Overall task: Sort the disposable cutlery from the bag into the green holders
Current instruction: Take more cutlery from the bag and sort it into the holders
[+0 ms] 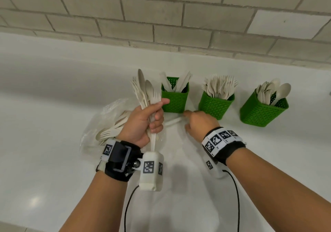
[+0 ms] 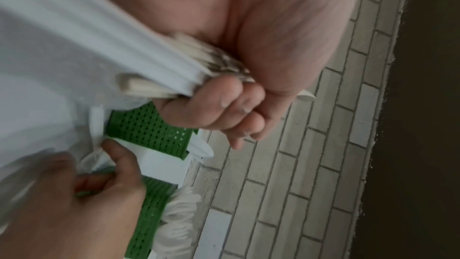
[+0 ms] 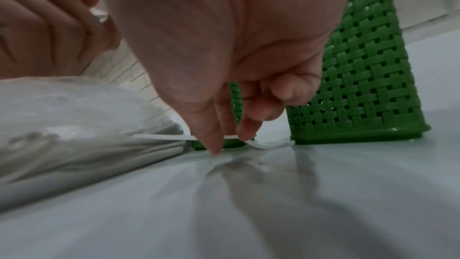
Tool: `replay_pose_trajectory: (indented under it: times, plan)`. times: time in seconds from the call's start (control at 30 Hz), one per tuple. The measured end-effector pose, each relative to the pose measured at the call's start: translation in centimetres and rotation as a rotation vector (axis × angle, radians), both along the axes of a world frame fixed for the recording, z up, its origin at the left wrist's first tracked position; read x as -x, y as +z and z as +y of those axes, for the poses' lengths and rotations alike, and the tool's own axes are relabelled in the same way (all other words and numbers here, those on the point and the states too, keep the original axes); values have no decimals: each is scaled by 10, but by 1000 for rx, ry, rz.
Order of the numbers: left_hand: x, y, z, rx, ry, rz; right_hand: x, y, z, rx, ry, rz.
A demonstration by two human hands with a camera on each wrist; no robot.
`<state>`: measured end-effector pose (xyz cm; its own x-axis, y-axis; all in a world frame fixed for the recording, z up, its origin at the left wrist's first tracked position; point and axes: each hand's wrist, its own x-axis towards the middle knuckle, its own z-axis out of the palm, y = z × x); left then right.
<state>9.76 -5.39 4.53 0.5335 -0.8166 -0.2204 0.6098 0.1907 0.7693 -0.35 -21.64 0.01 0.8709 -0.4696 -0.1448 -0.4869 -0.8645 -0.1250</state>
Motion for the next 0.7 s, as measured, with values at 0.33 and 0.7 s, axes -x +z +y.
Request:
replay_pose_trajectory:
  times: [0.33,0.7]
  plan:
    - [15,-2,-14,85,-70,31,33,2,-9,-71,254,-35]
    - [19,-2,-13,-38,-139,-108,67,9,1,-241,136,158]
